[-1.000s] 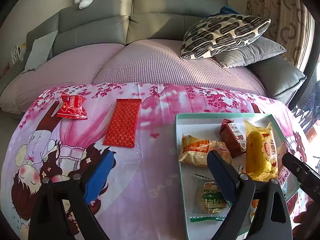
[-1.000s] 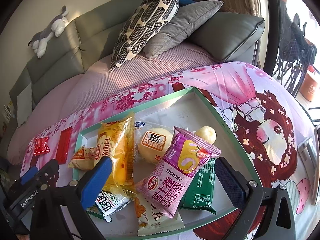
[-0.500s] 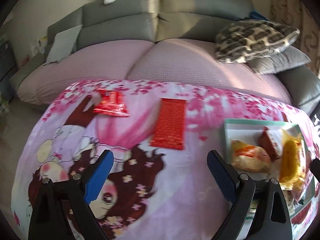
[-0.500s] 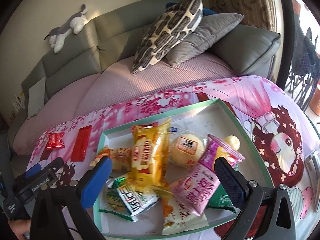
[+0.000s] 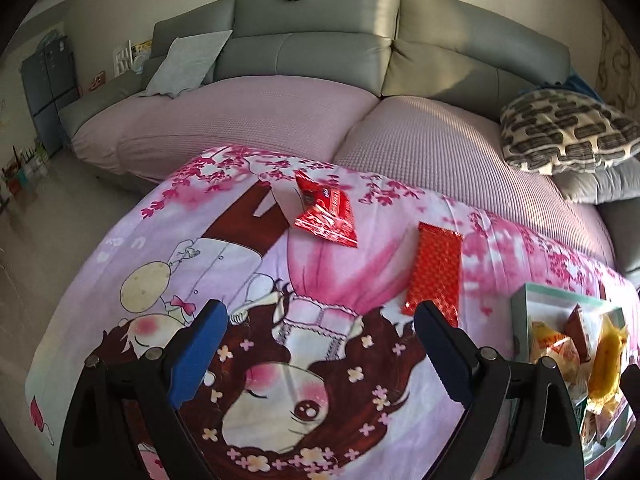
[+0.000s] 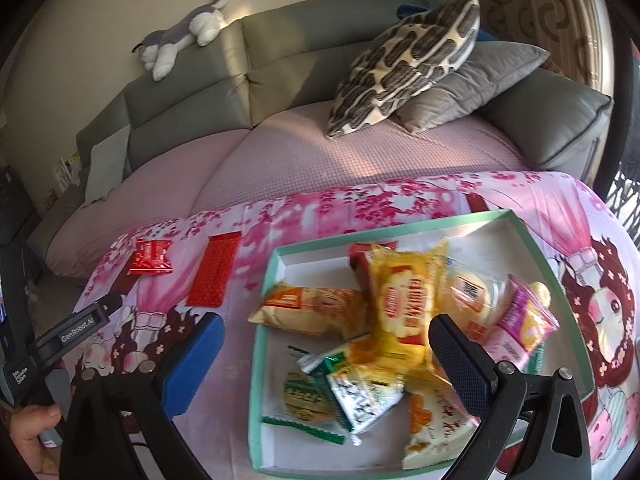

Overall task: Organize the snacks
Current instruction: 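Withdraw both tools from the tray toward the last two red snacks, then grasp the red candy bag with the left tool while the right tool grasps the red wafer pack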

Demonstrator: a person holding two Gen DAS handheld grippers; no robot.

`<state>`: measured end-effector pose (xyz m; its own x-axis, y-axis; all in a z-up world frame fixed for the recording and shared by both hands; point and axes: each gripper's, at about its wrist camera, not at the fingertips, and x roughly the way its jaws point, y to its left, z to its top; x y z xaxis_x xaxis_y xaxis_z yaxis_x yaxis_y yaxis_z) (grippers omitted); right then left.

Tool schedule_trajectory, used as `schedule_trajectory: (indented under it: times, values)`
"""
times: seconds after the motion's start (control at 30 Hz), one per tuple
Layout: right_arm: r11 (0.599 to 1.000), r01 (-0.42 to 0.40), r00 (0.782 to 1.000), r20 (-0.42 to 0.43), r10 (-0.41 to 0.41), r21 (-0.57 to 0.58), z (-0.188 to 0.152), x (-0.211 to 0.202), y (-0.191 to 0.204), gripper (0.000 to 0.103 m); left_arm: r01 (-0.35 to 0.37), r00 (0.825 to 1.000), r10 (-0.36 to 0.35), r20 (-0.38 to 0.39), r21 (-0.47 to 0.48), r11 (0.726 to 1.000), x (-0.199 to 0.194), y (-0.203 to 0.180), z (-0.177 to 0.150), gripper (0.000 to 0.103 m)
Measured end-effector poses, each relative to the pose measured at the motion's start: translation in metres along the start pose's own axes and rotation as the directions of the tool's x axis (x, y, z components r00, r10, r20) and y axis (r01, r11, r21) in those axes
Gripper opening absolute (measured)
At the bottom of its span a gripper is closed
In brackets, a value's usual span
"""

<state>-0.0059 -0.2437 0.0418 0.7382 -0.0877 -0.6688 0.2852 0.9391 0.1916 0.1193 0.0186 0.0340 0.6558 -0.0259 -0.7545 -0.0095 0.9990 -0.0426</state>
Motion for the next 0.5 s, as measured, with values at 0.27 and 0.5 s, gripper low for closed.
schedule_trajectory:
  times: [0.27, 0.5]
  values:
    - [0.996, -0.055, 0.998, -0.002, 0.056, -0.067, 0.037, 0.021, 0.061, 0.103, 0.03, 0.999, -0.028, -0.032, 0.076, 0.997, 0.024, 0.011, 0.037, 0.095]
    - [0.988, -0.068, 0.993, -0.101, 0.055, -0.135, 0.051, 0.082, 0.121, 0.103, 0.106, 0.988, -0.097, -0.122, 0.076, 0.991, 0.062, 0.018, 0.073, 0.095]
